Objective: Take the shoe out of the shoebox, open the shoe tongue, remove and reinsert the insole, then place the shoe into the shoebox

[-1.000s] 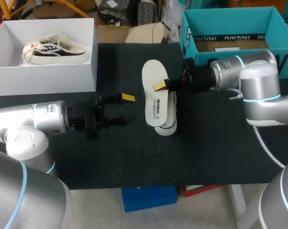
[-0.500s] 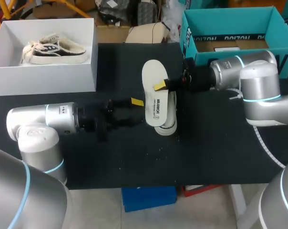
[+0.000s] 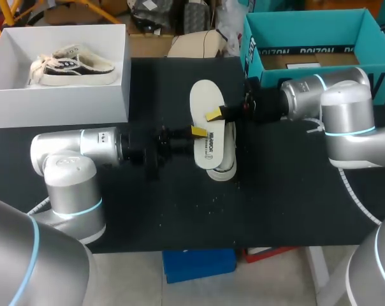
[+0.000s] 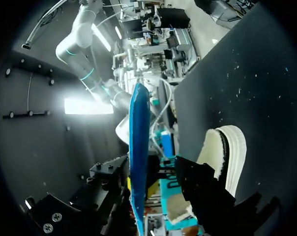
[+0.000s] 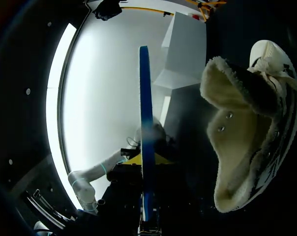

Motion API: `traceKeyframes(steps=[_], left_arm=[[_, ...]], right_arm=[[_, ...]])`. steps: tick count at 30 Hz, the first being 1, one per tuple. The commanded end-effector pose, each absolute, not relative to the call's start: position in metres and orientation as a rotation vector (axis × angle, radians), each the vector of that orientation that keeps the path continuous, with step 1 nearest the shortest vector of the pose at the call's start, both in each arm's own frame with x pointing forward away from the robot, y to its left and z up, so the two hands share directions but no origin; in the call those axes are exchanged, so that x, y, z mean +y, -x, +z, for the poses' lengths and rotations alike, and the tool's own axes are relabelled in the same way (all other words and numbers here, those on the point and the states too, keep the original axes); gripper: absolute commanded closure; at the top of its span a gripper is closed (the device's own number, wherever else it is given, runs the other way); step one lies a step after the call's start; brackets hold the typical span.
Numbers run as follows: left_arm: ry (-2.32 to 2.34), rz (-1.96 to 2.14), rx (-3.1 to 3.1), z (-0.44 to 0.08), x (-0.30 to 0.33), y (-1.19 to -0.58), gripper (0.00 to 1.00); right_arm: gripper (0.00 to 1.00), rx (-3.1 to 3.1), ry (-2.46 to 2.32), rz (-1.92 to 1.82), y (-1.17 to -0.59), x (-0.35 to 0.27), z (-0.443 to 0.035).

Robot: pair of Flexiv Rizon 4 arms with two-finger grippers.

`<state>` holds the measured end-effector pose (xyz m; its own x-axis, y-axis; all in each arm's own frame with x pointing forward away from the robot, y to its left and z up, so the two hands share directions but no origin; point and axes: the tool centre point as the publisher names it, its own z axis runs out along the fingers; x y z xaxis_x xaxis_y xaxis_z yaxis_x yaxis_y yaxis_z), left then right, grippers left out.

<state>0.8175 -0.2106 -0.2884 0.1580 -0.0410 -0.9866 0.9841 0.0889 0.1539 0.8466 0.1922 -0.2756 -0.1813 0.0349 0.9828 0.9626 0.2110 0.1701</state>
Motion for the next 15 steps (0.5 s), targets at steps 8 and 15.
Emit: traceKeyframes(steps=[8, 15], left_arm=[[-1.238, -0.955, 1.050, -0.2839, -0.2176, -0.8272, 0.57], [-1.230, -0.936, 1.022, -0.2786, -0.2178, -0.8310, 0.58]], right_arm=[[1.00, -1.471, 1.005, -1.151, -0.8464, 0.1929, -0.2751], [1.00, -1.471, 1.005, -1.151, -0.8464, 0.1929, -0.2751]])
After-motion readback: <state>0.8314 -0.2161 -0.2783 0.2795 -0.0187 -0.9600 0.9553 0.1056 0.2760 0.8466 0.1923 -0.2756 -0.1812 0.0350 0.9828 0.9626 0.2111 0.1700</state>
